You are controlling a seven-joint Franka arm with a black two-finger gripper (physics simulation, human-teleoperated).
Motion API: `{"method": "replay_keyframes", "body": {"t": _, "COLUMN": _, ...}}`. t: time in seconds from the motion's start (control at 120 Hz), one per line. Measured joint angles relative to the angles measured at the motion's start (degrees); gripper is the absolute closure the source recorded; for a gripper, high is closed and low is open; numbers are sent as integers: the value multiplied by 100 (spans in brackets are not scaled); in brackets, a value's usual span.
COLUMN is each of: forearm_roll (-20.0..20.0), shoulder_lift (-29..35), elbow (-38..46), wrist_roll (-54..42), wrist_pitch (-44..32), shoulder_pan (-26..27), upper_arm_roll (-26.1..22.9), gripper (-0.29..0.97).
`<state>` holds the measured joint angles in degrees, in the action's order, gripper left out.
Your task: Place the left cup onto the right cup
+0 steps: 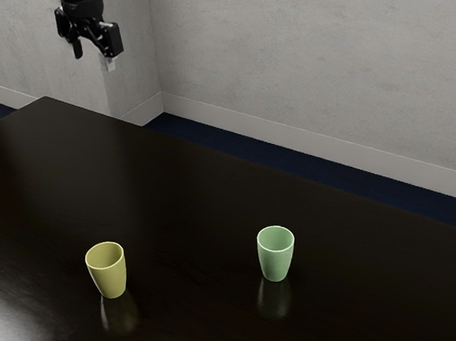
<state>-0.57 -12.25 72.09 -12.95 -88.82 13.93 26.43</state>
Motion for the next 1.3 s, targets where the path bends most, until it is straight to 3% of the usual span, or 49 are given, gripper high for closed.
{"method": "replay_keyframes", "body": {"t": 0.208, "forearm_roll": -5, "shoulder_lift": 45, "elbow": 3, "wrist_roll": -91, "wrist_pitch": 152, "shoulder_pan": 400, "upper_arm_roll": 2, "gripper": 2}}
{"method": "replay_keyframes", "body": {"t": 0.342, "forearm_roll": 80, "shoulder_lift": 419, "elbow": 706, "wrist_roll": -130, "wrist_pitch": 34, "shoulder_pan": 432, "upper_arm_roll": -98, "gripper": 2}}
{"method": "replay_keyframes", "body": {"t": 0.792, "forearm_roll": 78, "shoulder_lift": 820, "elbow": 3161, "wrist_roll": -148, "wrist_pitch": -1535, "shoulder_pan": 291, "upper_arm_roll": -829, "gripper": 3}}
{"method": "replay_keyframes", "body": {"t": 1.025, "forearm_roll": 187, "shoulder_lift": 834, "elbow": 3965, "wrist_roll": -65, "wrist_pitch": -2306, "shoulder_pan": 306, "upper_arm_roll": -891, "gripper": 2}}
{"method": "replay_keyframes", "body": {"t": 1.3, "forearm_roll": 305, "shoulder_lift": 1016, "elbow": 4256, "wrist_roll": -1, "wrist_pitch": -2686, "shoulder_pan": 371, "upper_arm_roll": -988, "gripper": 2}}
